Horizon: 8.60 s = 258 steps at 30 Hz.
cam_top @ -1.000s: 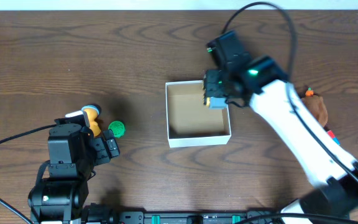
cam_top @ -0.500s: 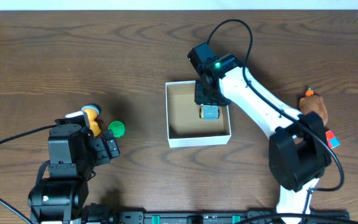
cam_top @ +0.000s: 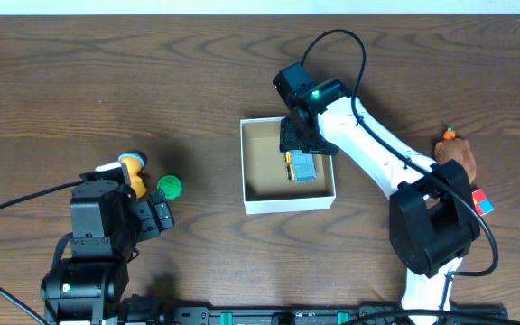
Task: Pack container
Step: 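Carry the truck with the right gripper and lower it into the box, then move the right gripper to the brown plush bear and grasp it, then carry the bear with the right gripper and drop it into the box, then move the right gripper to the orange-blue cube and grasp it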
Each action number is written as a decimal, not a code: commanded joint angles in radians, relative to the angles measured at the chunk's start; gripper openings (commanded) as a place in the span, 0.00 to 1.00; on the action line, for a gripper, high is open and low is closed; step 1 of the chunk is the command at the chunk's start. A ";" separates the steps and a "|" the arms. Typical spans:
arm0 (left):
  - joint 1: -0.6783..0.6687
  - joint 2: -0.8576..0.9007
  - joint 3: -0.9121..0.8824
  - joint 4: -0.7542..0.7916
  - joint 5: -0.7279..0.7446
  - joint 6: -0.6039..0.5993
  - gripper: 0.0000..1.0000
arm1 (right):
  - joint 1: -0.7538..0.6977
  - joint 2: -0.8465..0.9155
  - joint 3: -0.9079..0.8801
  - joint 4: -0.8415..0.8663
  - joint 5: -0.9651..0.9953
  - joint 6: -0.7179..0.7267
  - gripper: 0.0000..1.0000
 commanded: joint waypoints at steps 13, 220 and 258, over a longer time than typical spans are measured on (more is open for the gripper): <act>0.005 0.005 0.016 -0.003 -0.008 -0.010 0.98 | 0.050 -0.129 0.032 0.042 0.009 -0.260 0.60; 0.005 0.048 0.016 -0.003 -0.008 -0.010 0.98 | -0.777 -0.351 -0.032 -0.306 0.080 0.257 0.99; 0.005 0.048 0.016 -0.004 -0.008 -0.010 0.98 | -1.102 -0.340 -0.668 0.284 -0.047 -0.089 0.82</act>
